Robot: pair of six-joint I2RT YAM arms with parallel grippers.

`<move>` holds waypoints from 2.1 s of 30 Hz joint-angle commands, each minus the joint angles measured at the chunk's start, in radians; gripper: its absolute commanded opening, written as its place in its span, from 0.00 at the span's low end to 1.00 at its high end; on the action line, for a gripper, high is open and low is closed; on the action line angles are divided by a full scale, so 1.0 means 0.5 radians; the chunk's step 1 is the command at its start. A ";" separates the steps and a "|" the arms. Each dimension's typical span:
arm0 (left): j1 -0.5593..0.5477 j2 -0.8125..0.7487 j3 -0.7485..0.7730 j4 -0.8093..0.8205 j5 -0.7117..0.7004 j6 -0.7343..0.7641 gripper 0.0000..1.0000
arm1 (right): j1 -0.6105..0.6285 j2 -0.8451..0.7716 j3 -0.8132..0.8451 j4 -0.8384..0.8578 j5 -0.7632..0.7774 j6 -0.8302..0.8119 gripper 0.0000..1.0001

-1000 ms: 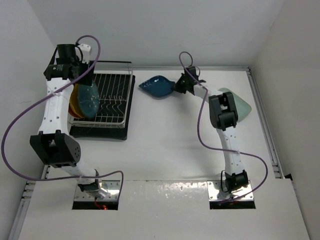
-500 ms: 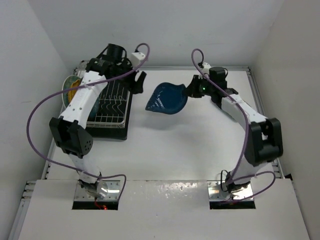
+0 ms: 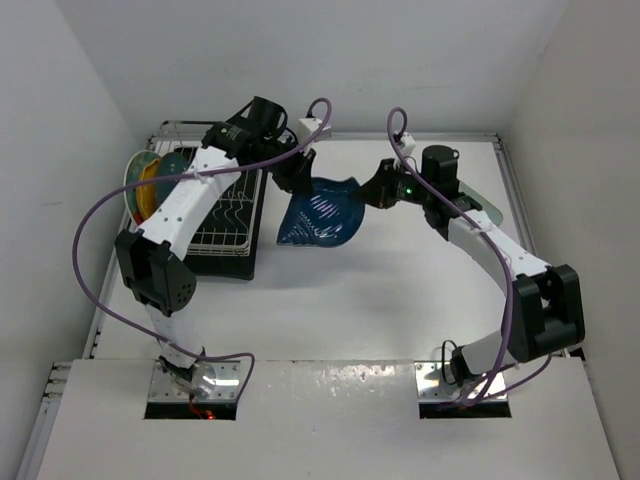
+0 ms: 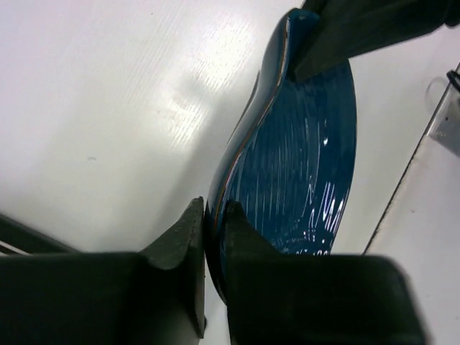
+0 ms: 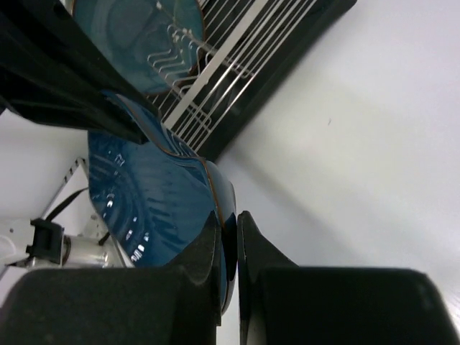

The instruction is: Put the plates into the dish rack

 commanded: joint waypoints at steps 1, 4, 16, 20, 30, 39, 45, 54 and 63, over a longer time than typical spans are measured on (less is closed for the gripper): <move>-0.008 -0.114 -0.066 0.038 -0.043 -0.007 0.03 | 0.038 -0.166 0.027 0.314 -0.120 0.182 0.00; -0.008 -0.163 -0.066 0.038 -0.165 -0.007 0.00 | 0.065 -0.163 0.027 0.289 -0.078 0.201 0.00; 0.112 -0.527 0.059 0.127 -1.603 -0.176 0.00 | 0.179 -0.038 0.206 -0.066 0.324 0.201 1.00; 0.133 -0.684 -0.069 0.326 -2.395 -0.317 0.00 | 0.182 -0.086 0.114 -0.045 0.462 0.235 1.00; 0.274 -0.819 -0.649 0.789 -2.884 -0.387 0.00 | 0.167 -0.093 0.034 -0.067 0.530 0.250 1.00; 0.406 -0.798 -0.974 1.127 -2.847 -0.311 0.00 | 0.136 -0.136 -0.037 -0.079 0.530 0.253 1.00; 0.428 -0.727 -1.060 1.183 -2.770 -0.271 0.00 | 0.111 -0.108 -0.019 -0.094 0.472 0.281 1.00; 0.486 -0.672 -1.281 1.440 -2.810 -0.154 0.00 | 0.072 -0.117 -0.022 -0.100 0.457 0.284 1.00; 0.529 -0.654 -1.453 1.355 -2.523 -0.212 0.00 | 0.062 -0.114 -0.019 -0.109 0.460 0.278 1.00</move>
